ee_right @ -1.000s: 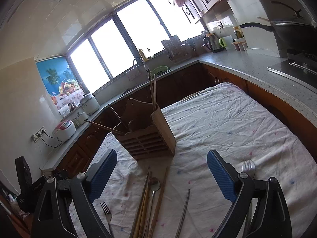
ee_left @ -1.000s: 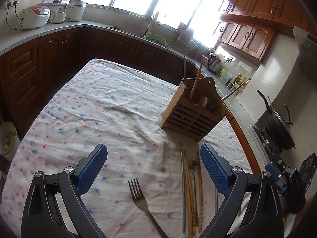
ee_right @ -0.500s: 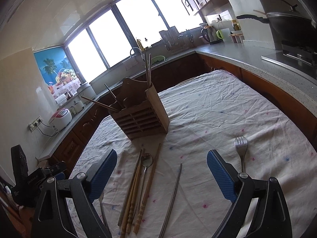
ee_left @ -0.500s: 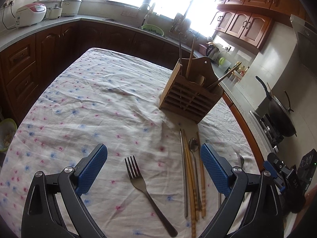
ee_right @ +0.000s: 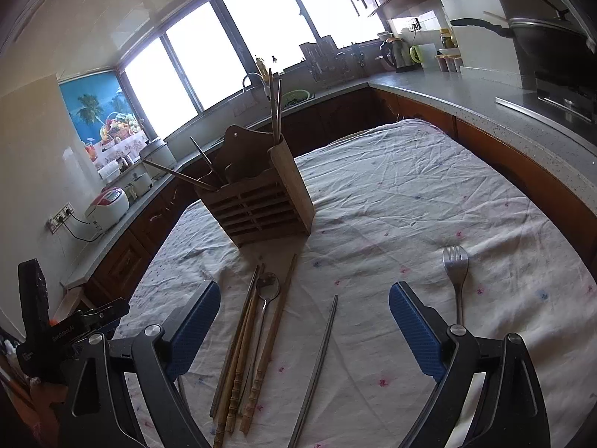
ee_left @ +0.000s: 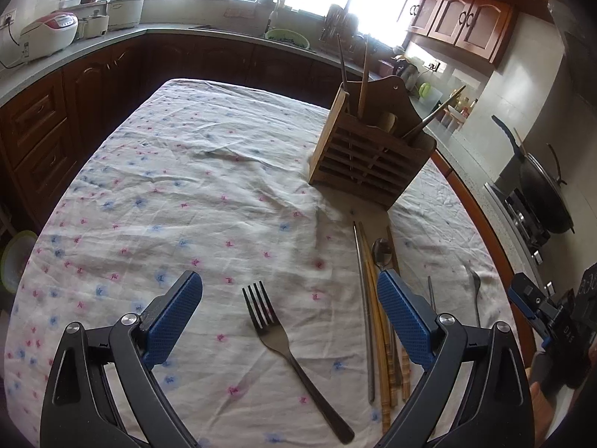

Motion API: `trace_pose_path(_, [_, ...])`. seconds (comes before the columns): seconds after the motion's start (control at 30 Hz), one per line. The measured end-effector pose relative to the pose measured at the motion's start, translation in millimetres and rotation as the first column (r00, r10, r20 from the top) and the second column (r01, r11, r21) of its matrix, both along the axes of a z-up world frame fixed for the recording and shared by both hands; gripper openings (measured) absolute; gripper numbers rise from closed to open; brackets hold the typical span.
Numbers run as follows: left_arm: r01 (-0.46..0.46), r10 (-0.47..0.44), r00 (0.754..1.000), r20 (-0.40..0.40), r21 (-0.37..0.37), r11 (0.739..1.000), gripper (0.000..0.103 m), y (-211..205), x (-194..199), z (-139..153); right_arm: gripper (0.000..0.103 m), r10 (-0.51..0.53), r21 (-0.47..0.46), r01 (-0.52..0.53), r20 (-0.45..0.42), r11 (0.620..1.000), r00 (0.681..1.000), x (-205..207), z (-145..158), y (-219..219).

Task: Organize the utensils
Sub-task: 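Move both open tools back down to the utensils on the cloth, then grasp a metal chopstick with left tool while right tool grasps a metal chopstick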

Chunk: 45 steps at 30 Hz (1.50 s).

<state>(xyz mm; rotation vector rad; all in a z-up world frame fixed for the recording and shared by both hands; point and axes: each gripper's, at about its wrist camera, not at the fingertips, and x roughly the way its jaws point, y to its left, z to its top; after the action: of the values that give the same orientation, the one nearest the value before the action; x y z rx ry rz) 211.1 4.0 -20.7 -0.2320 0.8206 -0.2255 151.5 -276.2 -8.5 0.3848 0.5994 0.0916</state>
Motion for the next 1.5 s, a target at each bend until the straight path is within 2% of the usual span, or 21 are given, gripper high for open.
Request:
trace_pose_path(0.07, [0.001,0.0,1.0,-0.009,0.032,0.999,0.097,-1,-1,-6,0.092,0.01,-0.01,-0.01,-0.017,1.0,1.0,3,-4,2])
trace_pose_path(0.13, [0.0,0.001,1.0,-0.019,0.064,0.998,0.097,-2,-1,-13,0.086,0.021,-0.024,-0.022,-0.04,0.999,0.999,7,-9,6])
trace_pose_path(0.3, [0.016,-0.01,0.997,-0.074,0.082,0.996,0.087,-3,7,-33,0.058,0.053,-0.045,-0.06,-0.148,0.997,0.988,23,-34,16])
trace_pose_path(0.37, [0.027,-0.019,0.996,-0.091,0.089,0.996,0.077,-5,12,-41,0.053,0.061,-0.059,-0.073,-0.184,0.996,0.981,29,-42,21])
trace_pose_path(0.5, [0.046,-0.031,0.988,-0.15,0.1,0.994,0.066,-9,26,-59,0.046,0.065,-0.088,-0.087,-0.229,0.992,0.971,41,-53,28])
trace_pose_path(0.57, [0.05,-0.033,0.984,-0.175,0.093,0.994,0.052,-9,32,-67,0.046,0.06,-0.097,-0.087,-0.25,0.991,0.966,47,-59,28])
trace_pose_path(0.6, [0.043,-0.027,0.987,-0.157,0.101,0.994,0.051,-9,32,-66,0.046,0.055,-0.106,-0.085,-0.261,0.991,0.964,51,-61,28])
trace_pose_path(0.67, [0.047,-0.031,0.987,-0.16,0.098,0.994,0.042,-9,35,-66,0.042,0.05,-0.116,-0.087,-0.291,0.989,0.955,61,-69,26])
trace_pose_path(0.7, [0.046,-0.03,0.987,-0.159,0.101,0.994,0.034,-9,36,-66,0.04,0.051,-0.115,-0.09,-0.306,0.989,0.951,65,-72,26])
trace_pose_path(0.73, [0.047,-0.031,0.986,-0.161,0.099,0.994,0.021,-10,39,-67,0.039,0.051,-0.124,-0.093,-0.302,0.988,0.952,67,-73,26])
trace_pose_path(0.83, [0.069,-0.058,0.985,-0.164,0.067,0.995,0.015,-11,42,-69,0.035,0.056,-0.17,-0.114,-0.314,0.979,0.948,77,-72,33])
trace_pose_path(0.87, [0.079,-0.068,0.984,-0.164,0.06,0.995,0.011,-12,42,-69,0.029,0.053,-0.189,-0.117,-0.317,0.975,0.947,80,-72,35])
trace_pose_path(0.9, [0.09,-0.08,0.982,-0.168,0.05,0.995,0.007,-13,43,-70,0.019,0.042,-0.217,-0.116,-0.318,0.969,0.947,82,-72,37])
trace_pose_path(0.93, [0.099,-0.091,0.98,-0.175,0.04,0.994,0.002,-14,44,-71,0.015,0.03,-0.241,-0.111,-0.319,0.964,0.947,84,-73,37])
trace_pose_path(0.97, [0.104,-0.097,0.98,-0.176,0.035,0.994,0.002,-14,44,-71,0.008,0.024,-0.252,-0.109,-0.319,0.962,0.947,85,-73,37])
trace_pose_path(1.2, [0.107,-0.107,0.981,-0.159,-0.013,0.994,0.002,-8,41,-63,0.005,0.053,-0.153,-0.104,-0.307,0.983,0.95,81,-69,27])
trace_pose_path(1.5, [0.106,-0.109,0.989,-0.103,-0.036,0.994,0.002,-1,25,-35,0.004,0.098,-0.108,-0.126,-0.236,0.986,0.967,67,-41,34])
